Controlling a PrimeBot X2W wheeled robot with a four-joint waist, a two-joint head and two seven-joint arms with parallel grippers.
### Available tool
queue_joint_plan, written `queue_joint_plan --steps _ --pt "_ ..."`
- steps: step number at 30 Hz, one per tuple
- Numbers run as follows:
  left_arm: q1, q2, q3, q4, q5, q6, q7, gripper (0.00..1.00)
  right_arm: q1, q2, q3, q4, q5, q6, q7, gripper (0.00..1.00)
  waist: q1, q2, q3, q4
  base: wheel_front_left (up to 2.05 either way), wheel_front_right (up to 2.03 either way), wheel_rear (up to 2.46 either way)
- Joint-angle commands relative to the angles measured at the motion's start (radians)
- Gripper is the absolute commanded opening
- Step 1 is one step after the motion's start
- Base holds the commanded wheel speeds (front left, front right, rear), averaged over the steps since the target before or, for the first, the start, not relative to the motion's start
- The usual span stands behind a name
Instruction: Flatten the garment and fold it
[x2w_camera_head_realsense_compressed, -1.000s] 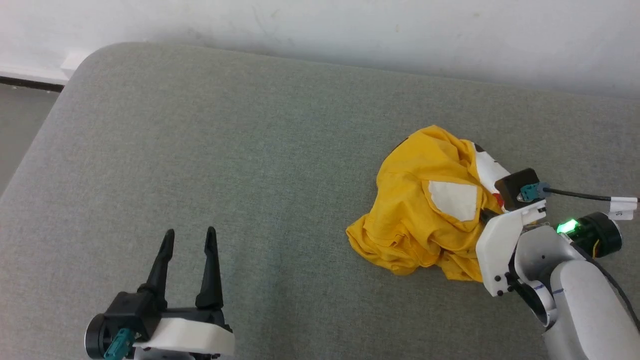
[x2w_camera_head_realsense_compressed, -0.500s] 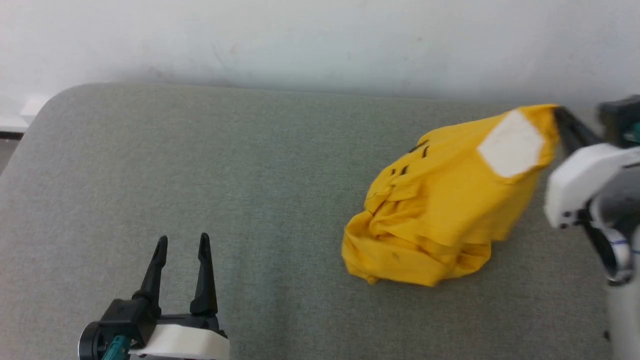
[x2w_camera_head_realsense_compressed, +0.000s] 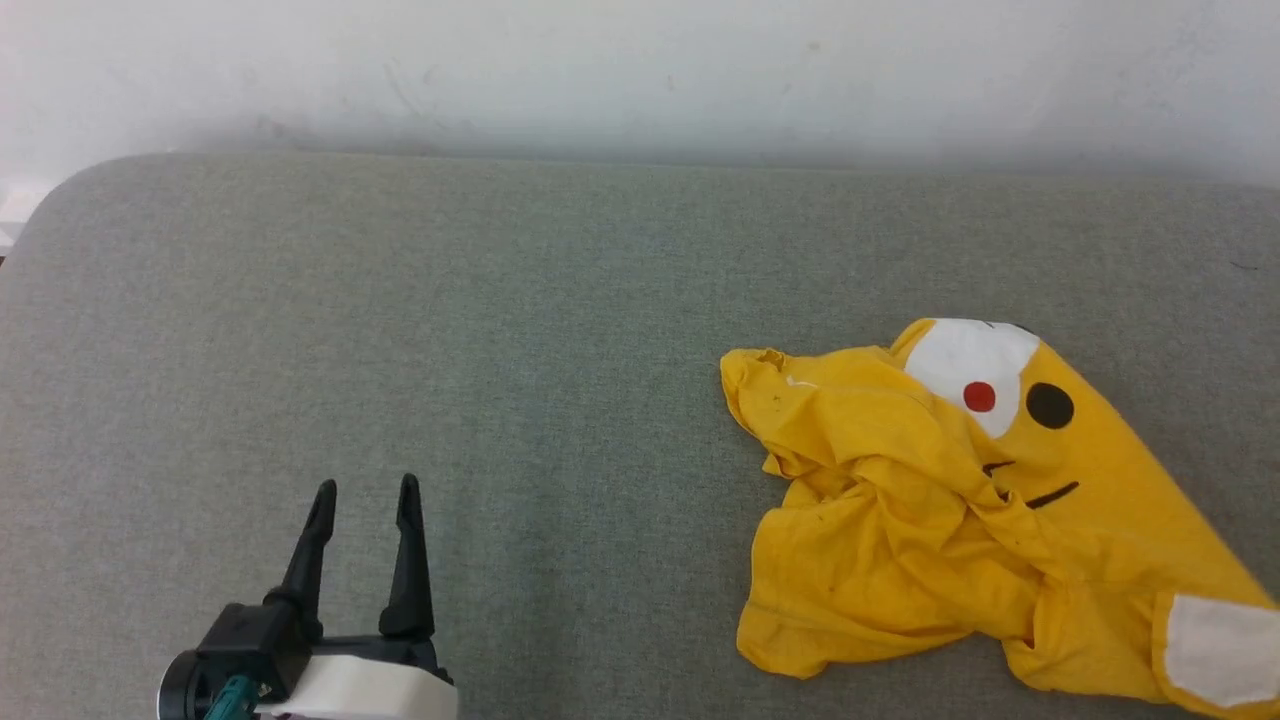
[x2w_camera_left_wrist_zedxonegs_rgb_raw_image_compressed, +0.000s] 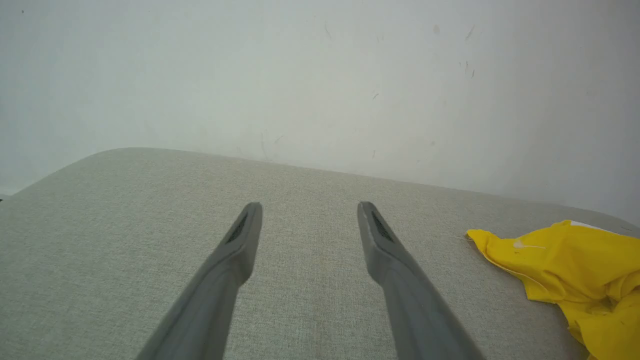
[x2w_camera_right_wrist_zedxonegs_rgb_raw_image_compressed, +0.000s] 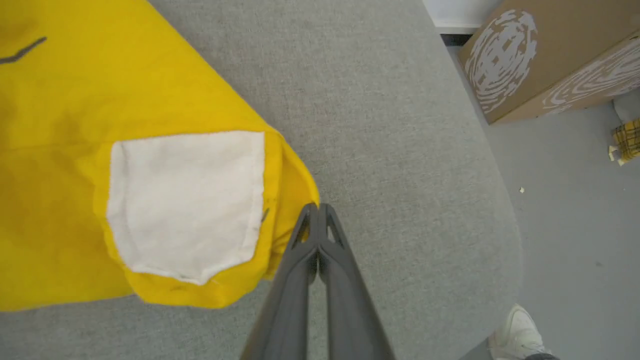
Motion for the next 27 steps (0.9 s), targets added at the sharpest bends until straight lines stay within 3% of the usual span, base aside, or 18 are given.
queue_joint_plan --steps 1,3,4,5,6,7,13,18,27 --pt "-0.006 -0.004 0.003 0.008 0.007 -0.012 -0.005 1.0 0.005 0.002 0.008 0.071 0.034 -0.001 -0.028 0.0 0.0 0.0 0.002 -0.008 0.0 0.0 0.0" --pt "-0.011 -0.004 0.002 0.015 0.011 -0.016 -0.005 1.0 -0.006 0.003 0.022 0.131 0.041 -0.001 -0.053 0.0 0.0 0.0 -0.002 -0.011 0.0 0.0 0.0" --pt "-0.013 -0.004 0.002 0.017 0.012 -0.017 -0.005 1.0 -0.018 0.003 0.03 0.152 0.04 -0.001 -0.066 0.2 0.0 0.0 -0.004 -0.013 0.0 0.0 0.0" --pt "-0.015 -0.004 0.001 0.019 0.012 -0.017 -0.005 1.0 -0.035 0.003 0.038 0.165 0.04 -0.001 -0.082 0.71 0.0 0.0 -0.007 -0.014 0.0 0.0 0.0" --pt "-0.015 -0.004 0.001 0.019 0.012 -0.017 -0.005 1.0 -0.035 0.003 0.038 0.165 0.04 -0.001 -0.082 0.71 0.0 0.0 -0.007 -0.014 0.0 0.0 0.0" --pt "-0.016 -0.004 0.001 0.021 0.013 -0.017 -0.005 1.0 -0.053 0.003 0.047 0.172 0.039 -0.001 -0.097 1.0 0.0 0.0 -0.01 -0.015 0.0 0.0 0.0" --pt "-0.012 -0.004 -0.002 0.021 0.009 -0.013 -0.005 1.0 -0.182 0.003 0.168 0.098 0.044 -0.001 -0.119 1.0 0.0 0.0 -0.022 -0.015 0.0 0.0 0.0" --pt "-0.02 -0.004 -0.012 0.021 -0.001 -0.012 -0.005 1.0 -0.298 -0.018 0.336 0.032 0.031 -0.001 -0.043 1.0 0.0 0.0 -0.006 0.007 0.0 0.0 0.0" --pt "-0.047 -0.004 -0.038 0.035 -0.029 -0.004 -0.005 1.0 -0.459 -0.111 0.604 0.154 0.084 -0.001 0.154 1.0 0.0 0.0 0.029 0.094 0.0 0.0 0.0"
